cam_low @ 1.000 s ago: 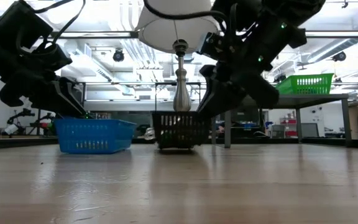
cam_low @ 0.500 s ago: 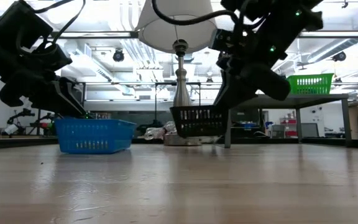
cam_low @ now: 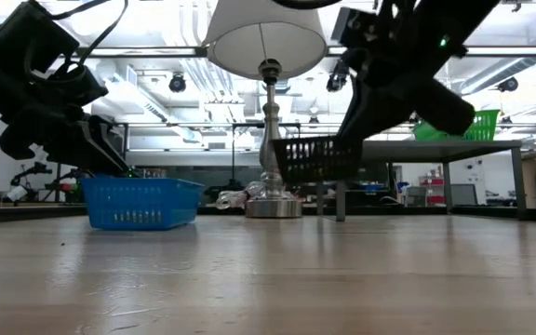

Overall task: Pick & Place Office Desk Supplies
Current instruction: Put the black bin on the shelf

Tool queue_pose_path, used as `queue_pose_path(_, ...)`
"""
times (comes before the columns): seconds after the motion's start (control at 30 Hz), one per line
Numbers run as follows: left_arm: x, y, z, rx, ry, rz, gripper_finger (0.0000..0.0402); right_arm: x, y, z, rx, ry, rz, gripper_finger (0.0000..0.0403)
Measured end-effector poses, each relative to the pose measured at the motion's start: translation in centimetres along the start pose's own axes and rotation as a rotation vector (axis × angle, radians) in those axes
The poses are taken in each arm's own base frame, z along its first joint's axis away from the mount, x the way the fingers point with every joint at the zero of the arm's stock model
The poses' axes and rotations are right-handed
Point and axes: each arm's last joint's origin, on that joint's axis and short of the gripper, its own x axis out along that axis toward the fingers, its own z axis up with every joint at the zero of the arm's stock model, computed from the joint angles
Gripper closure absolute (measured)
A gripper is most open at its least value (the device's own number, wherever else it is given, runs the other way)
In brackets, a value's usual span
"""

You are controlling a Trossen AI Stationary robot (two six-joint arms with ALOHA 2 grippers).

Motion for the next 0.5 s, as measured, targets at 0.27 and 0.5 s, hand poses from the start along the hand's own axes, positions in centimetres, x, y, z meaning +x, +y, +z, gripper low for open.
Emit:
queue_pose_path(0.27,0.0,0.0,0.0,0.000,0.000,0.000,0.0258,-2.6,-0.8,1.6,0.017,0.085,-0.003,0.0390)
queue_pose_path(0.5,0.0,0.0,0.0,0.000,0.000,0.000,0.0258,-5.3,-2.9,2.4,0.027,0.099,-0.004,0.0390)
